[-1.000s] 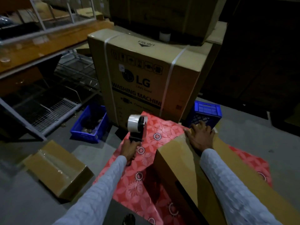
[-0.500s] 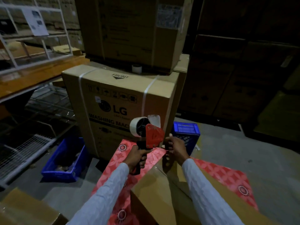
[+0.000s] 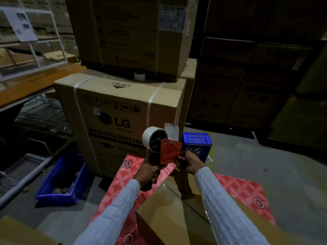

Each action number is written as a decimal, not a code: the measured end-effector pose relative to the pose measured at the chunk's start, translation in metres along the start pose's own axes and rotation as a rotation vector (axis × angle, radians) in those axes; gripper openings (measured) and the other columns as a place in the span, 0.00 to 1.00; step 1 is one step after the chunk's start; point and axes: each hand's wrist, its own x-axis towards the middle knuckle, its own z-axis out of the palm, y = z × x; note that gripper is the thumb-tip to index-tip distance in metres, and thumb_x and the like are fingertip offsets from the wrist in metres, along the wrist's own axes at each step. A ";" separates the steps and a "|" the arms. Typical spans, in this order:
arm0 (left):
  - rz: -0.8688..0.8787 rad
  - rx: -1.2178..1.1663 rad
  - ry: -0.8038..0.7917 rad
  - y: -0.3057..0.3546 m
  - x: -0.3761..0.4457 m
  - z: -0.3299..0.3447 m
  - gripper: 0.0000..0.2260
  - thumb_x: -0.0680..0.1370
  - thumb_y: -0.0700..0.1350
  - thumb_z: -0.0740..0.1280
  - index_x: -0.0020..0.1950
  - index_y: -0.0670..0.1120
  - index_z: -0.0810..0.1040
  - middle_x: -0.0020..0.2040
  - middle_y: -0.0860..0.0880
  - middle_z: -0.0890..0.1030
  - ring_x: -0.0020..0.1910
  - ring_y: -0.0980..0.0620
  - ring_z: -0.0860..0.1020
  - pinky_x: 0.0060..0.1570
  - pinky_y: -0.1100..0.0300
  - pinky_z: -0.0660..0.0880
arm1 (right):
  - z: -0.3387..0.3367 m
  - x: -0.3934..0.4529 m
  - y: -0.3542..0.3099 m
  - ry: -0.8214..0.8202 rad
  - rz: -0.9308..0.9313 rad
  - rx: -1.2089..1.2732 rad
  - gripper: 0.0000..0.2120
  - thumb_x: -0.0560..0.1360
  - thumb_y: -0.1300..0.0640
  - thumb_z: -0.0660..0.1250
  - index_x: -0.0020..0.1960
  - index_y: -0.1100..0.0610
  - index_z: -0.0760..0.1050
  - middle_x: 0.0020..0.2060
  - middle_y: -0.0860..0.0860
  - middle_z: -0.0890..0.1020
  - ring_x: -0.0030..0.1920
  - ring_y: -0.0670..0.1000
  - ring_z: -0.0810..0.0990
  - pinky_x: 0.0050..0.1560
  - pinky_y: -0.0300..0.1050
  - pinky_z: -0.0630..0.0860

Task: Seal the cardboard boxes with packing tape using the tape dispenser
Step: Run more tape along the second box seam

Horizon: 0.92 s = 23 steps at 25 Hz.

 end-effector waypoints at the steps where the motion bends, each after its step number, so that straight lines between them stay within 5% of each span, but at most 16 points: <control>1: 0.000 0.005 -0.003 0.000 0.001 0.000 0.11 0.77 0.36 0.73 0.45 0.46 0.72 0.25 0.46 0.63 0.20 0.53 0.59 0.27 0.59 0.56 | 0.000 0.002 0.001 0.012 -0.003 0.004 0.13 0.82 0.63 0.59 0.40 0.58 0.74 0.26 0.53 0.79 0.26 0.49 0.76 0.30 0.42 0.74; 6: -0.025 0.041 0.033 0.004 -0.005 0.001 0.14 0.77 0.35 0.73 0.56 0.45 0.71 0.25 0.47 0.66 0.22 0.54 0.61 0.27 0.60 0.58 | -0.002 0.012 0.004 -0.019 -0.025 0.108 0.15 0.81 0.62 0.56 0.37 0.54 0.69 0.29 0.52 0.72 0.28 0.50 0.70 0.27 0.41 0.70; 13: -0.052 0.056 0.051 0.010 -0.015 0.001 0.16 0.78 0.35 0.72 0.58 0.47 0.70 0.28 0.47 0.69 0.26 0.52 0.62 0.28 0.58 0.58 | -0.001 0.013 0.004 0.005 -0.124 -0.124 0.08 0.81 0.62 0.66 0.44 0.59 0.79 0.30 0.53 0.84 0.35 0.51 0.84 0.53 0.52 0.83; 17: 0.021 0.164 -0.001 0.014 -0.023 0.001 0.09 0.78 0.37 0.73 0.47 0.46 0.74 0.27 0.48 0.69 0.24 0.52 0.62 0.27 0.58 0.59 | -0.001 0.006 0.003 0.036 -0.364 -0.378 0.12 0.81 0.71 0.62 0.44 0.63 0.80 0.35 0.56 0.83 0.37 0.54 0.82 0.32 0.39 0.79; 23: 0.059 0.258 0.009 0.014 -0.033 0.003 0.09 0.79 0.43 0.72 0.40 0.44 0.77 0.28 0.45 0.69 0.23 0.51 0.64 0.25 0.59 0.61 | -0.001 0.000 0.006 0.160 -0.613 -0.622 0.11 0.78 0.71 0.67 0.42 0.58 0.81 0.38 0.53 0.83 0.40 0.49 0.82 0.36 0.35 0.76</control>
